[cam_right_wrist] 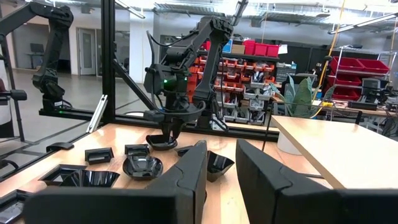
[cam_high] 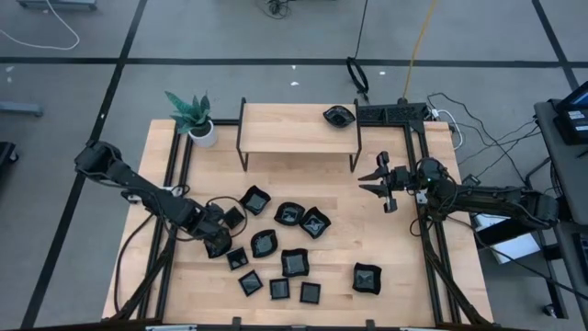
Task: Pick & Place Mini shaped plates
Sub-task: Stack the black leaf-shaped plate on top of the other black leaf-shaped plates on the shelf
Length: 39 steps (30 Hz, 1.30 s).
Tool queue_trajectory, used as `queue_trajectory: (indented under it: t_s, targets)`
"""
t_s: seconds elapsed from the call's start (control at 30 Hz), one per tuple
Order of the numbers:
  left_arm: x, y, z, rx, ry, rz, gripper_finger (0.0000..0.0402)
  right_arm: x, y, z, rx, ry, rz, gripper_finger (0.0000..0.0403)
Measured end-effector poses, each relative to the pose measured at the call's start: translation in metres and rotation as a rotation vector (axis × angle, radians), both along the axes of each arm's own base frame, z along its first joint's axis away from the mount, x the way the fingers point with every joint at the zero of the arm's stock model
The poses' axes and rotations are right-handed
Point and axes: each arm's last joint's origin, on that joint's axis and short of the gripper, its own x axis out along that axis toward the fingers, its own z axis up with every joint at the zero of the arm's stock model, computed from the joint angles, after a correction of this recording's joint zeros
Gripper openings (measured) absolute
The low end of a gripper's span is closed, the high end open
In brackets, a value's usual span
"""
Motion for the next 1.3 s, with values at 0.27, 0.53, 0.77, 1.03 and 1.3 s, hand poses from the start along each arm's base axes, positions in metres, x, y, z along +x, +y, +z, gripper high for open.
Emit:
queue_trajectory:
  t_s: [0.27,0.53,0.77,1.03,1.3]
  targets:
    - [0.0003,0.0007,0.0,0.024,-0.012,0.002,0.014,0.0,0.0,0.0,0.0,0.0,0.0,0.0073]
    - [0.0003,0.0007,-0.0001,0.024,-0.012,0.003,0.014,0.0,0.0,0.0,0.0,0.0,0.0,0.0073]
    - [0.0004,0.0006,0.0,0.024,-0.012,0.003,0.014,0.0,-0.0001,0.0,0.0,0.0,-0.001,0.0073]
    - [0.0005,0.0006,0.0,0.023,-0.012,0.005,0.014,0.0,0.0,0.0,0.0,0.0,0.0,0.0073]
    - [0.0009,0.0004,0.0,0.021,-0.017,0.005,0.014,0.0,0.0,0.0,0.0,0.0,-0.001,0.0073]
